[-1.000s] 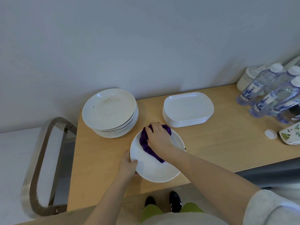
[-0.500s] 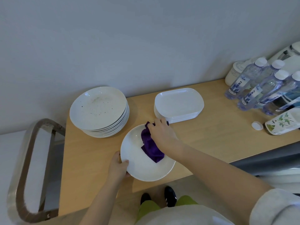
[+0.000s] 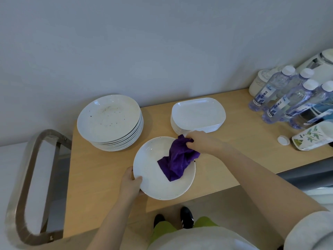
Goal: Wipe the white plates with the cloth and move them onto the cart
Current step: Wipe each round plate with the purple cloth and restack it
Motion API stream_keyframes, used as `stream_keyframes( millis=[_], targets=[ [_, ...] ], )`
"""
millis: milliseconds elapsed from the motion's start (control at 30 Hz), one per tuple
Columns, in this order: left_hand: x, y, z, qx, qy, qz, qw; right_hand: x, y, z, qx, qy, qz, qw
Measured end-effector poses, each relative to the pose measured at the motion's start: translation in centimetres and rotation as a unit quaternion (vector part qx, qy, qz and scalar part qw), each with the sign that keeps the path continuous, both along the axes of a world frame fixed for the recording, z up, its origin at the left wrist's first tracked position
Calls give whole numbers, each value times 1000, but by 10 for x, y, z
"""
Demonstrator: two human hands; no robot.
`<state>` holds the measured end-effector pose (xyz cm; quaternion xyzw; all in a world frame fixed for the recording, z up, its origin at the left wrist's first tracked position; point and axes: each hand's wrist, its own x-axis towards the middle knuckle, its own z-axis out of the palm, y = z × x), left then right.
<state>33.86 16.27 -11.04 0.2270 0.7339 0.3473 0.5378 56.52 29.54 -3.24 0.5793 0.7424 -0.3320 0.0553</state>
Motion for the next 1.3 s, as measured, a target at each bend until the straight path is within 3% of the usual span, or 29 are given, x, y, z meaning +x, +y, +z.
stream_keyframes(
  millis=[167, 300, 367, 600, 833, 1133, 1300],
  targets=[
    [0, 0, -2, -7, 11, -1, 1000, -1, -15, -10, -26, 32, -27, 999],
    [0, 1, -3, -20, 22, -1, 1000, -20, -39, -36, 39, -98, -42, 994],
    [0, 1, -3, -17, 24, 4, 1000, -27, -49, -45, 66, -109, -76, 989],
    [5, -1, -4, 36, 65, -3, 997, -12, -83, -59, 109, 25, -167, 980],
    [7, -2, -3, 43, 60, 3, 997, -8, -79, -63, 234, -49, -52, 970],
    [7, -3, 0, 35, 48, -4, 998, -41, -43, -55, 219, 67, -80, 970],
    [6, -3, 4, 22, 47, -3, 999, -76, -23, -52, 198, 63, -18, 978]
  ],
)
